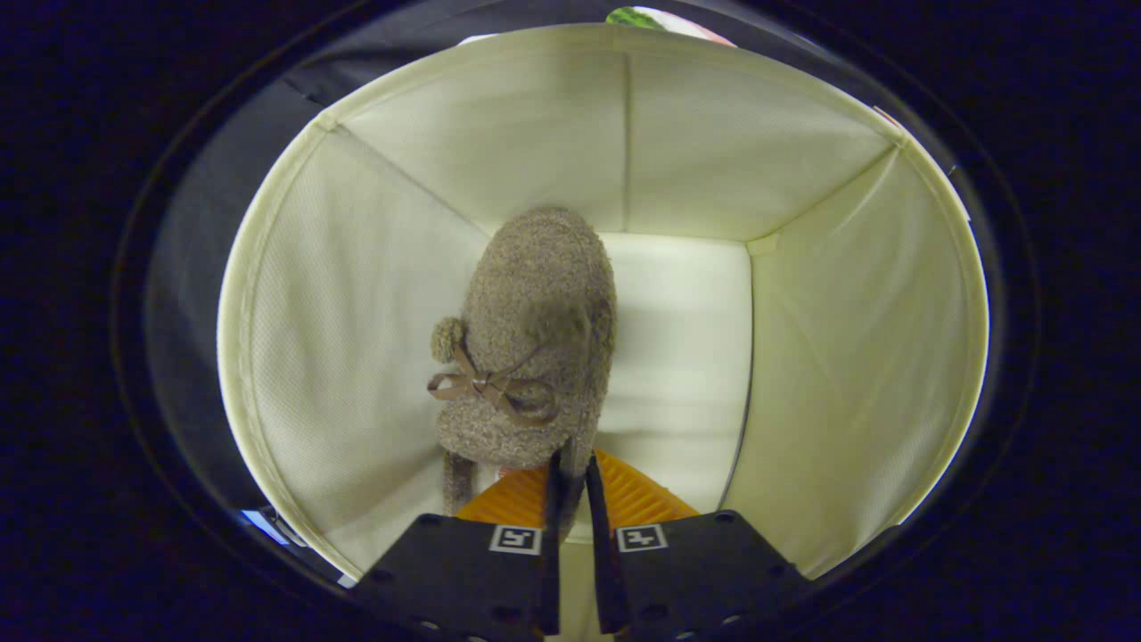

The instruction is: Open the storage box then place both shoes into the box .Put the left shoe in first, then the right shoe, with the right side of both shoes facing outward in a uniform manner.

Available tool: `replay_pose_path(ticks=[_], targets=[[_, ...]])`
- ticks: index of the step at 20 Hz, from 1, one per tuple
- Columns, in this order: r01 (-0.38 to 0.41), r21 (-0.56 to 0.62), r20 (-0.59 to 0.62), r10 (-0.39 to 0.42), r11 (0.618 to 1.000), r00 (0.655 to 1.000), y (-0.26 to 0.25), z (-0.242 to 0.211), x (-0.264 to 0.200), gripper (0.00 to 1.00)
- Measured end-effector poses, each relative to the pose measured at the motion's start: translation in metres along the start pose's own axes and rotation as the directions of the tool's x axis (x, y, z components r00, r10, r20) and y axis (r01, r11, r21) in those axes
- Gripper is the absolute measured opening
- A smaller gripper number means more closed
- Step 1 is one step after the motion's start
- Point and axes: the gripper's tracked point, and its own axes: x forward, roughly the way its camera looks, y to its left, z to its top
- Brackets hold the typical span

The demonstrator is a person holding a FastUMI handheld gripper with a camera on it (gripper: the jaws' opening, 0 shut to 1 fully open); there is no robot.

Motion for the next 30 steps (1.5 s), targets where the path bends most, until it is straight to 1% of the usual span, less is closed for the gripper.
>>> replay_pose_path(ticks=[1, 2, 4, 6, 8, 11, 14, 17, 20, 24, 27, 30], targets=[[0.000, 0.001, 0.012, 0.000, 1.000, 1.000, -0.001, 0.002, -0.003, 0.26], [0.001, -0.006, 0.023, -0.001, 1.000, 1.000, -0.002, 0.003, -0.008, 0.42], [-0.001, -0.038, 0.032, 0.003, 0.999, 0.999, -0.001, 0.002, -0.024, 0.60], [-0.033, -0.076, 0.049, 0.037, 0.997, 0.998, 0.004, 0.001, -0.043, 0.79], [-0.037, -0.098, 0.074, 0.044, 0.995, 0.996, -0.003, 0.002, -0.067, 0.98], [-0.086, -0.085, 0.086, 0.093, 0.993, 0.992, -0.013, 0.000, -0.106, 0.97], [-0.132, -0.098, 0.120, 0.143, 0.986, 0.982, -0.034, 0.000, -0.149, 0.97], [-0.155, -0.102, 0.145, 0.169, 0.983, 0.975, -0.073, -0.002, -0.181, 0.97], [-0.164, -0.104, 0.158, 0.179, 0.981, 0.971, -0.119, -0.003, -0.198, 0.97], [-0.154, -0.060, 0.181, 0.162, 0.986, 0.970, -0.197, 0.001, -0.201, 0.97], [-0.111, -0.028, 0.207, 0.114, 0.993, 0.972, -0.259, 0.007, -0.195, 0.97], [-0.062, -0.005, 0.206, 0.062, 0.998, 0.977, -0.329, 0.009, -0.179, 0.97]])
